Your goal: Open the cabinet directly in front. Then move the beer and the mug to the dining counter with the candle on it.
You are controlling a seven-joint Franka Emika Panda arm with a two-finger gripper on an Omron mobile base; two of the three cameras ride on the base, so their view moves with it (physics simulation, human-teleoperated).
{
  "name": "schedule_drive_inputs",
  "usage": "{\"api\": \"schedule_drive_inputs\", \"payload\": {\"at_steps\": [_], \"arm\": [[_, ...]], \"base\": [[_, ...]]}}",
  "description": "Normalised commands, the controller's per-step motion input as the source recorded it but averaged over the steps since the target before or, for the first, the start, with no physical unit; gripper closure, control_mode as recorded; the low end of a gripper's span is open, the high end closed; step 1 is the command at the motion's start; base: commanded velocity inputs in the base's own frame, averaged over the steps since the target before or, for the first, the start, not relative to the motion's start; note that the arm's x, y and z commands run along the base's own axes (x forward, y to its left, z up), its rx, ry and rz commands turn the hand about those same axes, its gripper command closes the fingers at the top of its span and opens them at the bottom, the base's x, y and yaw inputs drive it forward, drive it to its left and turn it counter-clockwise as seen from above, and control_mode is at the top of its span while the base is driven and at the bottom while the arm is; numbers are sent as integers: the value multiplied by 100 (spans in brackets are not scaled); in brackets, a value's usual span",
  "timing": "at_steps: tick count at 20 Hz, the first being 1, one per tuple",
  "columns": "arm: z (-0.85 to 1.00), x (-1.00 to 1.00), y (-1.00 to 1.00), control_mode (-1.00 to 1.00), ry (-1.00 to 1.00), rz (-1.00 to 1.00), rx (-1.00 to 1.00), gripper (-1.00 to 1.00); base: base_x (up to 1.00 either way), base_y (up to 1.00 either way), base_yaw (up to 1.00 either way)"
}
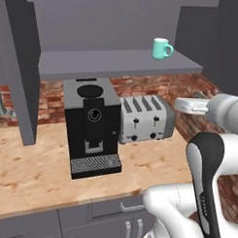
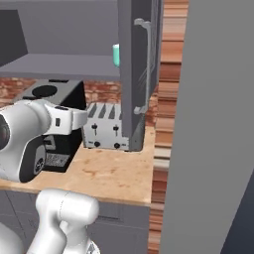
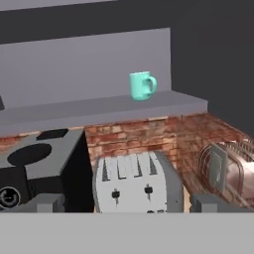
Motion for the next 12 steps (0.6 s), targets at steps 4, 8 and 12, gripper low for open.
{"api": "schedule_drive_inputs", "payload": {"at_steps": [4,8,12], "arm": [[0,0,0,100,0,0,0,-100],[0,0,0,100,0,0,0,-100],[0,0,0,100,0,0,0,-100]], "base": [[51,0,0],[23,0,0],[7,0,0]]}}
